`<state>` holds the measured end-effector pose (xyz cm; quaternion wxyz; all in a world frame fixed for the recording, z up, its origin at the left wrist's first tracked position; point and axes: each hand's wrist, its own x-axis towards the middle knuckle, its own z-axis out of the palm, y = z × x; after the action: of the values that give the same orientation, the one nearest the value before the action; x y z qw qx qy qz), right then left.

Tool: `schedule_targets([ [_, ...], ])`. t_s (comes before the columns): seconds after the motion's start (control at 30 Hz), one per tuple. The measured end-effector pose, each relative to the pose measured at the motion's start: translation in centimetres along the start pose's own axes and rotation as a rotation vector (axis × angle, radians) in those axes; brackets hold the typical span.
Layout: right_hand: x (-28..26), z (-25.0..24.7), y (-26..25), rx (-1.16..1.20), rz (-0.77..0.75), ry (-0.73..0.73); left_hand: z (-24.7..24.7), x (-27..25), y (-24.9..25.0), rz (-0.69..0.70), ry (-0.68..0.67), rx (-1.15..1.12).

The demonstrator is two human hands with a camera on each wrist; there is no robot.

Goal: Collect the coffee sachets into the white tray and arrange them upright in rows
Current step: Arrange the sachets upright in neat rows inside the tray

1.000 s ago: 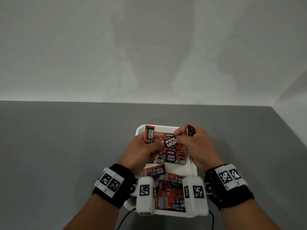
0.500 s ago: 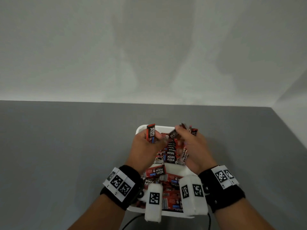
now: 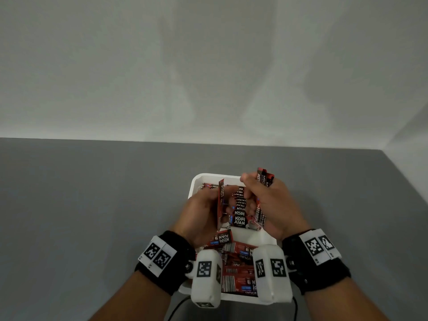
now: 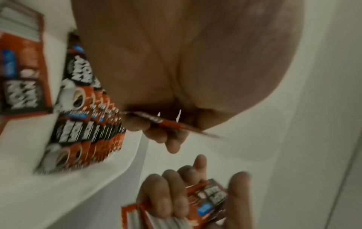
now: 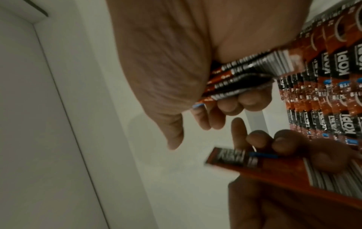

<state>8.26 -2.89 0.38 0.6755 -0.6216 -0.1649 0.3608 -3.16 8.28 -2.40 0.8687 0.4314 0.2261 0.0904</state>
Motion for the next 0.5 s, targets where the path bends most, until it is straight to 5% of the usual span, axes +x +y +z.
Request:
schedule_targets([
  [0.27,0.3,-1.3,0.4,-0.189,-0.054,0.096,-1.6,0.3,0.6,0.200,0.112,0.427],
  [0.5,0.3,-1.3,1.3,-0.053,-0.050,0.186,-1.6,0.8,0.2,0.280,0.249,0.418],
])
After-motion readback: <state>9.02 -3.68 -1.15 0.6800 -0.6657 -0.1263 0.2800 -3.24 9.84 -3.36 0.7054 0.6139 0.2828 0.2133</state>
